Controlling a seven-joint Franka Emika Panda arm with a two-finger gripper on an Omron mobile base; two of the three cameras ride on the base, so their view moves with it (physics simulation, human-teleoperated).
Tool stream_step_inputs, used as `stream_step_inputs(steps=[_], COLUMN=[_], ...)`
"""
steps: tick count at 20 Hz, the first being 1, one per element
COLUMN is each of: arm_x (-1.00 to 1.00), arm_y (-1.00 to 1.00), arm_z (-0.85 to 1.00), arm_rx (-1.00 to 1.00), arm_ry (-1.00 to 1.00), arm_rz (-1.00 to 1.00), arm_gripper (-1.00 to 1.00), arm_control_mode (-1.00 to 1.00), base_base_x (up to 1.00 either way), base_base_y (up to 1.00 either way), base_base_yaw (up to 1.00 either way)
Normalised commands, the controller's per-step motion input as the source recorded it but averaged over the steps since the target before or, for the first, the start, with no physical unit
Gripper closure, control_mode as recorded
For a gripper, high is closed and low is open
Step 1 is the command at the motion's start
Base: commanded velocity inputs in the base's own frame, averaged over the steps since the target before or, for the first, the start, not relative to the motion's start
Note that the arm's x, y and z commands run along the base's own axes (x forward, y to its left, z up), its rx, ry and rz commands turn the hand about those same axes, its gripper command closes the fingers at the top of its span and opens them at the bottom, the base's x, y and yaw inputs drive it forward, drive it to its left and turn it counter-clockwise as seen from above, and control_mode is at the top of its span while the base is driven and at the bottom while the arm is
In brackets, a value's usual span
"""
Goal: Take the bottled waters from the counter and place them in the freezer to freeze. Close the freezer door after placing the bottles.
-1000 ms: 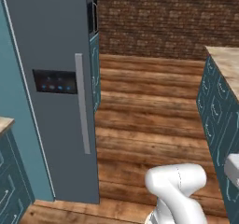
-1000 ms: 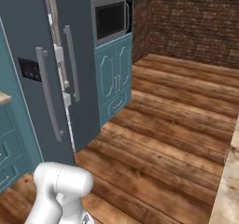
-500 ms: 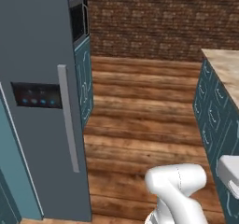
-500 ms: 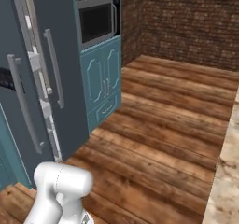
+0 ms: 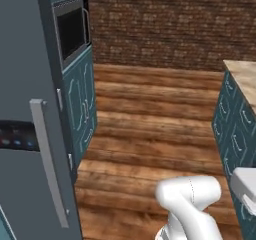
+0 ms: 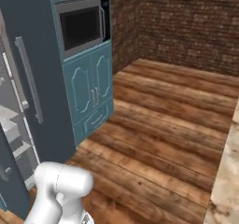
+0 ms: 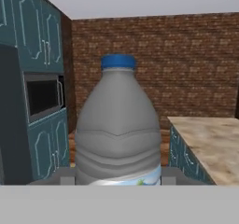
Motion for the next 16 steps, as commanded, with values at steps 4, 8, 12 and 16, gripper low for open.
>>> stream_step_inputs(steps=[4,8,12,16], arm_x=[0.00,0.00,0.00,0.00], arm_y=[0.00,0.00,0.00,0.00], arm_z=[0.00,0.00,0.00,0.00], arm_rx=[0.00,0.00,0.00,0.00], arm_ry=[0.00,0.00,0.00,0.00], arm_rz=[0.00,0.00,0.00,0.00], arm_gripper=[1.00,1.00,1.00,1.00], arm_control_mode=[1.00,1.00,1.00,1.00], base_base_x=[0.80,0.83,0.83,0.65], base_base_y=[-0.47,-0.44,-0.49,-0.48], base_base_yaw=[0.28,0.42,0.57,0.72])
